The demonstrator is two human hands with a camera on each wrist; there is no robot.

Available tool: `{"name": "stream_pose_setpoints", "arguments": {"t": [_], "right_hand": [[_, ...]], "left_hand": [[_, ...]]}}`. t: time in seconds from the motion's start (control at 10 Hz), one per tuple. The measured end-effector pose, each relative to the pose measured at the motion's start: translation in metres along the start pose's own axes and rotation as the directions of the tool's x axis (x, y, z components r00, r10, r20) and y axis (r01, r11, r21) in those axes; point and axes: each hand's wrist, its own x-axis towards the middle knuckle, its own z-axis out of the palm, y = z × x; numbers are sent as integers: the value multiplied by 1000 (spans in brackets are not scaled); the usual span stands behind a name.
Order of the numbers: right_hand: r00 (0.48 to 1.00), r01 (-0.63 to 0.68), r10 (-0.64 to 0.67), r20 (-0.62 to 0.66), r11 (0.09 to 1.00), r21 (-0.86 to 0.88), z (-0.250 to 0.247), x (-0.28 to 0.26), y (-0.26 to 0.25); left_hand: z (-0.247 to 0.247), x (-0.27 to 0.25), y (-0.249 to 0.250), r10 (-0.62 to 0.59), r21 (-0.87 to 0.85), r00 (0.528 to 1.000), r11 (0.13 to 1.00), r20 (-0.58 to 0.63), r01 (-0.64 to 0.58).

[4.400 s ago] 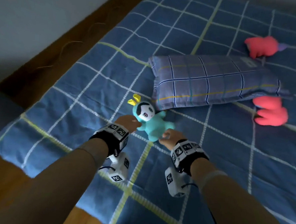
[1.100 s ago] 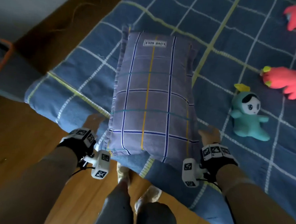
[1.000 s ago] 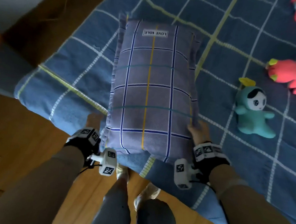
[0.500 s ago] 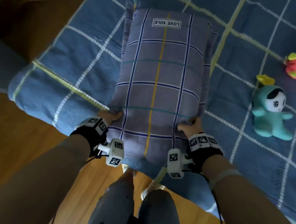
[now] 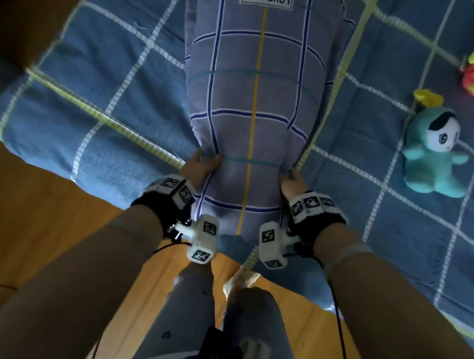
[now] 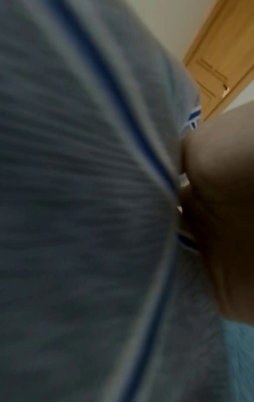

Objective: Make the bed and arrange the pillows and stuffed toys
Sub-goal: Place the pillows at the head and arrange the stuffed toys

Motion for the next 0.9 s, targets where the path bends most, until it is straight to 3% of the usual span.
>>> {"name": "stream_pose_setpoints", "arguments": {"t": [0.1,0.2,0.3,0.4,0.5,0.6,0.7,0.8,0.9], "right_hand": [[999,34,-34,-10,999,8,-27,12,3],[971,167,-117,-207,955,246,-49,27,-3],[969,172,-119,-214,953,249,-39,40,-25],[988,155,-154,-13,982,110,-17,42,-47],[989,146,-146,21,989,-30,-37,58,-52],[963,183,-156,-220,977,112,-75,70,-74],[944,269,-201,-263,929,256,-66,77,-110],[963,269,-262,-68,955,126,-37,81,-130],[980,189,-176,-93,970,151,-60,91,-133]], "left_hand": [[-21,-7,23,-51,-42,998,998,-23,50],[-48,6,42,-89,88,990,991,-110,99],[-31,19,56,59,-15,987,998,-148,-62],[-7,35,49,87,59,996,994,12,-88],[-20,38,71,-79,-18,992,997,94,81],[-74,93,88,66,-126,989,991,134,-49],[-61,115,104,238,7,969,971,-61,-238],[-19,98,124,150,-47,982,988,116,-145],[-36,122,133,-61,-40,994,997,92,65]]}}
